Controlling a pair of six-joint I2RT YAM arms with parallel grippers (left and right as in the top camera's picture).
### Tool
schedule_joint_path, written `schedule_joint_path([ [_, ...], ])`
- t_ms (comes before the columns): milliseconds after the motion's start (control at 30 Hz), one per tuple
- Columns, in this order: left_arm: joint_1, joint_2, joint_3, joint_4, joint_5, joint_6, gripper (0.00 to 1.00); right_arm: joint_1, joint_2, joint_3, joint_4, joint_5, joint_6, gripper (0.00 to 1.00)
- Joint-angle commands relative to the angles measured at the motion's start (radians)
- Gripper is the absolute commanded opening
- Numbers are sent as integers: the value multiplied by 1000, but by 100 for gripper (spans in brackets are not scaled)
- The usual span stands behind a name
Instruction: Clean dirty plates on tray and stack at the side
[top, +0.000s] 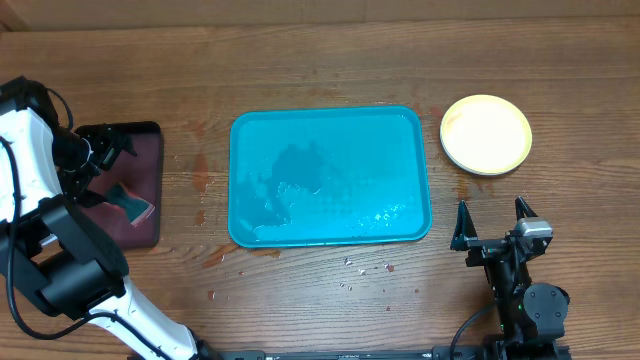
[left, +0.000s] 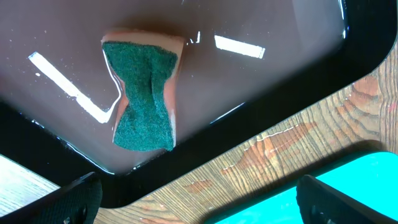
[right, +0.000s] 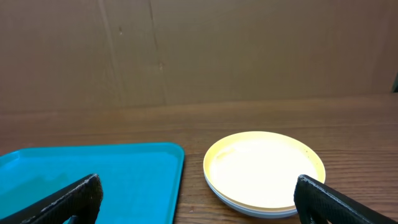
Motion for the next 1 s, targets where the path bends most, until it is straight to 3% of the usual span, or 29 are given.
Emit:
schedule_joint_path([
  [0, -5, -37, 18, 1, -6, 20, 100, -2, -10, -11, 6, 10, -7, 100],
  [267, -24, -230, 18, -11, -139, 35, 100, -2, -10, -11, 6, 10, -7, 100],
  [433, -59, -393, 6, -12, -130, 47, 100, -2, -10, -11, 6, 10, -7, 100],
  [567, -163, -545, -69, 47, -130, 145, 100, -2, -10, -11, 6, 10, -7, 100],
  [800, -447, -928, -453, 384, -130, 228, 100, -2, -10, -11, 6, 10, -7, 100],
  [967, -540, -1243, -779, 557, -130, 240, 100, -2, -10, -11, 6, 10, -7, 100],
])
